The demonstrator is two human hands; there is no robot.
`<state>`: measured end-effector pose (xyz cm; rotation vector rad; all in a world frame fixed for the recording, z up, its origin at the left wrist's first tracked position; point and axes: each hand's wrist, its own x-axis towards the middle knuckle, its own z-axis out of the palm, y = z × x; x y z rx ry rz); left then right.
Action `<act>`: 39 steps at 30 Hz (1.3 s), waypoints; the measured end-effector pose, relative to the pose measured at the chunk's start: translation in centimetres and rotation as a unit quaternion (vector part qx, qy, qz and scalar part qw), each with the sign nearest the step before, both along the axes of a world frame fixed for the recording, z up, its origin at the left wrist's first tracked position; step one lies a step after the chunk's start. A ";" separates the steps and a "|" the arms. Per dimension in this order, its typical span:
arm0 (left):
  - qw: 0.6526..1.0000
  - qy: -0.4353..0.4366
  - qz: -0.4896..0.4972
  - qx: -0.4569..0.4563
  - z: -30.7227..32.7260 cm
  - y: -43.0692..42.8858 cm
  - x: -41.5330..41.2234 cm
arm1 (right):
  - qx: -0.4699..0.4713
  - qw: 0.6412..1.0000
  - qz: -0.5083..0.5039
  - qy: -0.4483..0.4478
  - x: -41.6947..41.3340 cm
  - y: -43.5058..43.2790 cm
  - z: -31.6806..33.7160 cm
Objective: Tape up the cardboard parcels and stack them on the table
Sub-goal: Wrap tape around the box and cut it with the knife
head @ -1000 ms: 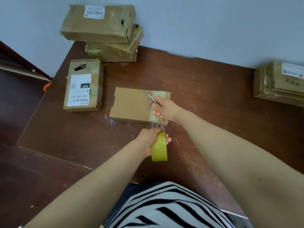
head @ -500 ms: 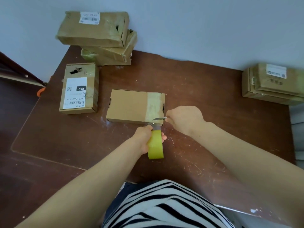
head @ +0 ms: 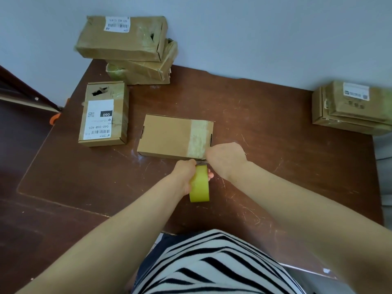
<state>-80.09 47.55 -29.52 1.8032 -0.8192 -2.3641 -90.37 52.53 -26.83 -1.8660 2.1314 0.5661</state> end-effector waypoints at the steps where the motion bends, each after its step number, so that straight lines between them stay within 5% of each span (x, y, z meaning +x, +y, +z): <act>1: 1.000 -0.002 0.003 0.002 0.1 0.0 0.0 | 0.001 1.000 -0.009 -0.003 -0.4 0.3 -0.1; 9: 0.999 -0.021 -0.036 0.009 -0.1 -0.5 0.0 | 0.078 0.967 -0.210 -0.120 -7.4 7.2 -3.1; 12: 0.999 -0.024 -0.043 0.011 -0.1 -0.6 -0.1 | 0.007 0.981 -0.183 -0.071 -8.0 7.8 -3.4; 15: 0.999 -0.017 -0.036 0.015 0.0 -0.6 -0.1 | -0.181 0.953 -0.136 -0.200 -5.9 4.6 -2.7; 18: 0.999 -0.009 -0.022 0.021 0.0 -0.5 -0.1 | -0.169 0.943 -0.025 -0.285 -3.1 -0.4 -2.4; 24: 0.998 -0.009 -0.033 0.046 -0.5 -0.3 0.4 | -0.020 0.983 0.059 -0.172 -2.3 -3.3 -5.5; 29: 0.994 -0.026 -0.083 0.073 -0.6 -0.4 3.4 | -0.034 0.979 0.065 -0.188 -2.3 -3.3 -6.6; 39: 0.997 -0.019 -0.080 -0.012 2.3 -4.4 4.0 | -0.052 0.990 0.074 -0.107 -0.6 -2.7 -6.8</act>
